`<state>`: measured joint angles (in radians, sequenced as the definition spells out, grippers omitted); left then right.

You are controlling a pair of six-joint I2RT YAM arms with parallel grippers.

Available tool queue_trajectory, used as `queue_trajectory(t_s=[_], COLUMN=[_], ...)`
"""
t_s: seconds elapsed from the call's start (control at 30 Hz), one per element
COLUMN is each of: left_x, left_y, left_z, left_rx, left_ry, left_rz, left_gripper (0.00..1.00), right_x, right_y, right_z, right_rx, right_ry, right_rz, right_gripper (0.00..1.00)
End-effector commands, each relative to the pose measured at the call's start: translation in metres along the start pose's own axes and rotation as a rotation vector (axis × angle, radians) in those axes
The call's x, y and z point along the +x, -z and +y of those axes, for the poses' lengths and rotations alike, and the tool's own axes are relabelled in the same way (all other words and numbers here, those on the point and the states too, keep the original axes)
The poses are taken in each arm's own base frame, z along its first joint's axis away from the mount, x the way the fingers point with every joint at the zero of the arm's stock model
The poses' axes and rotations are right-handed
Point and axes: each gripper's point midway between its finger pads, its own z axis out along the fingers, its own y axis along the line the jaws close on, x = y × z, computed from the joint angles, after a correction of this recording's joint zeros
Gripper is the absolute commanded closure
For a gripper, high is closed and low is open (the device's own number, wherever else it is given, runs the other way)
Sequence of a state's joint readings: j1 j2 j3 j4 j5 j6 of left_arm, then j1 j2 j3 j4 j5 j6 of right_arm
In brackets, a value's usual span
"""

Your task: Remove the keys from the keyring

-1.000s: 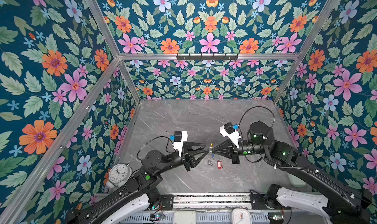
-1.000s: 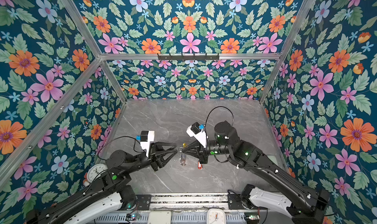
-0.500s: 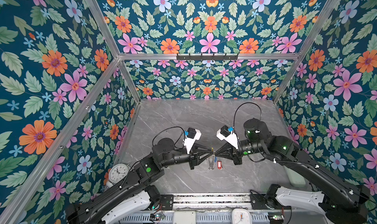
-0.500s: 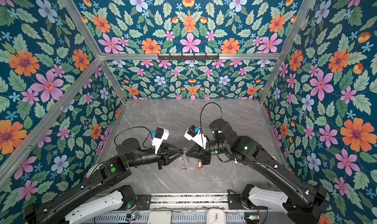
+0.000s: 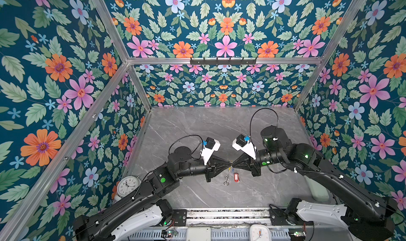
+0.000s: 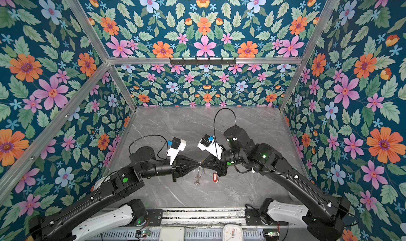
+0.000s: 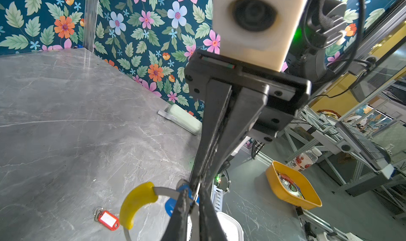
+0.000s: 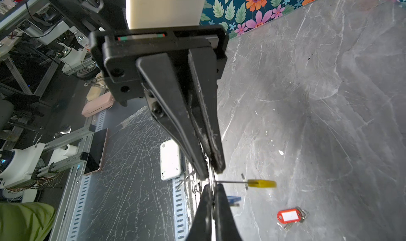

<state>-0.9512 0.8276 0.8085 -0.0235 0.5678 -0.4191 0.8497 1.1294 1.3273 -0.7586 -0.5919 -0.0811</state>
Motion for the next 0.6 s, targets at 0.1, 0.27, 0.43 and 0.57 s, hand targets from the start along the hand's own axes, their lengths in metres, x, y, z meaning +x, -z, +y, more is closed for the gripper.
queue_trajectory(t_s=[0.1,0.27,0.43,0.57], left_x=[-0.006,-0.017,-0.031,-0.043], left_y=[0.000,0.005,0.018,0.030], left_z=[-0.006,-0.006,-0.001,0.000], left_rx=[0.022,0.015,-0.018,-0.030], left_ry=[-0.028,-0.055,-0.079,-0.099], left_rz=[-0.013,-0.099,-0.245,-0.376], left_gripper=[1.00,1.00,1.00,1.00], right_x=[-0.003,-0.016,-0.035,-0.045], right_y=[0.000,0.001,0.013,0.022], right_z=[-0.003,-0.004,-0.007,-0.007], right_rx=[0.018,0.029,0.081,0.130], right_ry=[0.008,0.005,0.027,0.045], right_rz=[0.002,-0.060,-0.228,-0.389], right_gripper=[1.00,0.85,0.61,0.59])
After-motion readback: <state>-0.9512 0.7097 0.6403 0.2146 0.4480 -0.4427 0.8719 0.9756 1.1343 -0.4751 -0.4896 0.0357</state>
